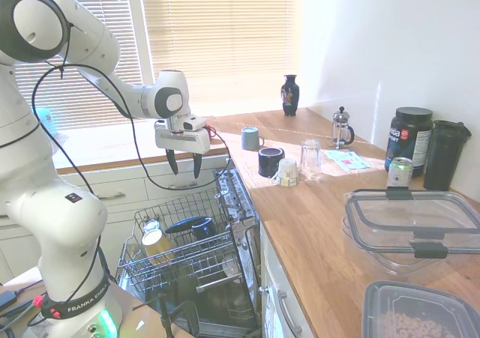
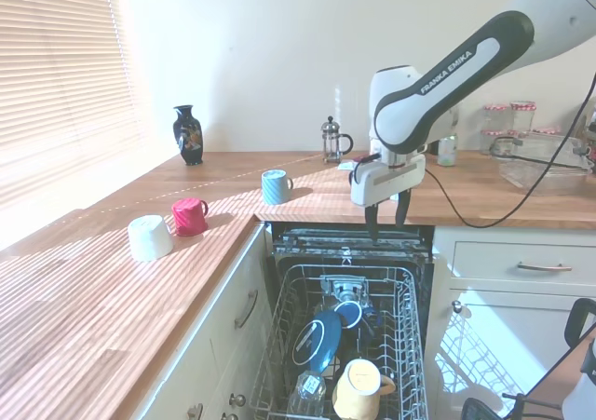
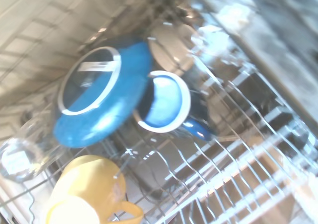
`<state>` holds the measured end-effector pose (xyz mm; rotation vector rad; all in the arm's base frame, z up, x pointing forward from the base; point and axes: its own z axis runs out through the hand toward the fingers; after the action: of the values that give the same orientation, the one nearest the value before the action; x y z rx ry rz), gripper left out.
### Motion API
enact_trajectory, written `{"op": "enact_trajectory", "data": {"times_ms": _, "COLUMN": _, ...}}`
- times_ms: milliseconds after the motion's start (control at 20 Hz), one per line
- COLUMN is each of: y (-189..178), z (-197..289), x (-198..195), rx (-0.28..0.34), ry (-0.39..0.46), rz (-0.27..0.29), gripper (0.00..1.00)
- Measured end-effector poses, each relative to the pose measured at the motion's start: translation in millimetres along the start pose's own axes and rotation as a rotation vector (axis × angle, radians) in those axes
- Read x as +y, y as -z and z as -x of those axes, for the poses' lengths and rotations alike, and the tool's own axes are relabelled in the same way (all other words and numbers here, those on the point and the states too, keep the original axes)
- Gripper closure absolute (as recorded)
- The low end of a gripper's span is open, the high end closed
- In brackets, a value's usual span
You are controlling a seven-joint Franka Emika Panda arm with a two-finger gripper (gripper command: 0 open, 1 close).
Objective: Unload the blue mug from the dishwasher
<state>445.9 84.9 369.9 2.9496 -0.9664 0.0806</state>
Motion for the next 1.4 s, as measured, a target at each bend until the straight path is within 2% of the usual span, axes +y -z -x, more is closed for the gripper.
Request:
{"op": "enact_trajectory", "data": {"times_ms": 250, "y": -31.0, "z": 9.8, "x": -42.8, "rx": 0.048, "ry": 0.173, "rz": 0.089, "gripper": 0.00}}
{"op": "enact_trajectory", "data": {"times_ms": 450, "y": -59.6, "z": 6.6, "x": -55.8, "rx": 0.046, "ry": 0.240, "rz": 0.129, "gripper": 0.00}}
{"op": "enact_trajectory", "data": {"times_ms": 800, "y": -104.9, "z": 18.3, "x": -67.3, "rx": 0.030, "ry": 0.342, "rz": 0.170, "gripper": 0.00}}
{"op": "enact_trajectory", "data": {"times_ms": 1200, "y": -149.5, "z": 40.5, "x": -59.7, "rx": 0.018, "ry": 0.403, "rz": 0.185, "gripper": 0.00}}
{"op": "enact_trajectory", "data": {"times_ms": 1400, "y": -169.0, "z": 50.7, "x": -56.9, "rx": 0.038, "ry": 0.440, "rz": 0.192, "gripper": 0.00}}
